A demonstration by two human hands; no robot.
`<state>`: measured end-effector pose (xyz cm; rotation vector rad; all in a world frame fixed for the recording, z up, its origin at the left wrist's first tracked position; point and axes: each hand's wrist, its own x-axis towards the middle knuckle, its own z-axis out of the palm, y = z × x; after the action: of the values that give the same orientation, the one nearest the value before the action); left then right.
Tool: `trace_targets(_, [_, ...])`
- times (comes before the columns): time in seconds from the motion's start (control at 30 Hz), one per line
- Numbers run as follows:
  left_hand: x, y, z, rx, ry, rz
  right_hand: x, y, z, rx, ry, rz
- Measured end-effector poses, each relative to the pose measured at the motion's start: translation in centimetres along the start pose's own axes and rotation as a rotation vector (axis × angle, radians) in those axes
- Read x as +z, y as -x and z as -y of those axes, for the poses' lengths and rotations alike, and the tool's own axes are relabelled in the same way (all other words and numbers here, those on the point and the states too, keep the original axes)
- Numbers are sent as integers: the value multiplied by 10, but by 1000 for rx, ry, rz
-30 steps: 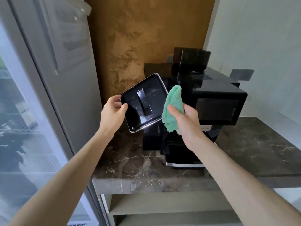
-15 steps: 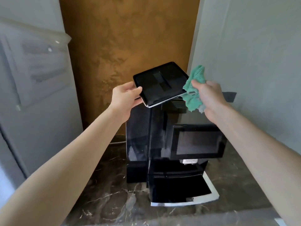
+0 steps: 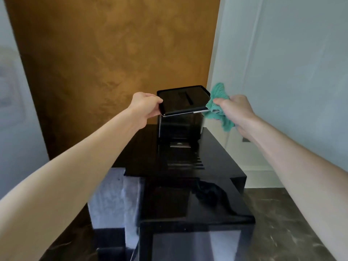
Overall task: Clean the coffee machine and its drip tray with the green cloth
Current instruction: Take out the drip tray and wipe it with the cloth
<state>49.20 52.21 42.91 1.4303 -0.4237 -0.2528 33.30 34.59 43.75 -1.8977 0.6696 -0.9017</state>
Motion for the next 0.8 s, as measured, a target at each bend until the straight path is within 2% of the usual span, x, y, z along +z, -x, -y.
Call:
trace_targets(0.17, [24, -37, 8, -55, -177, 37, -3, -54, -12, -10, 127, 139])
trace_targets(0.33, [29, -64, 11, 107, -449, -70, -2, -82, -18, 26, 160, 225])
trace_targets(0.4, [29, -71, 10, 110, -501, -76, -1, -90, -21, 48, 164, 255])
trace_targets(0.67, [25, -85, 18, 7, -418, -125, 4, -99, -35, 44, 268, 350])
trace_targets(0.8, [28, -89, 21, 13, -420, -168, -6, -104, -43, 54, 233, 290])
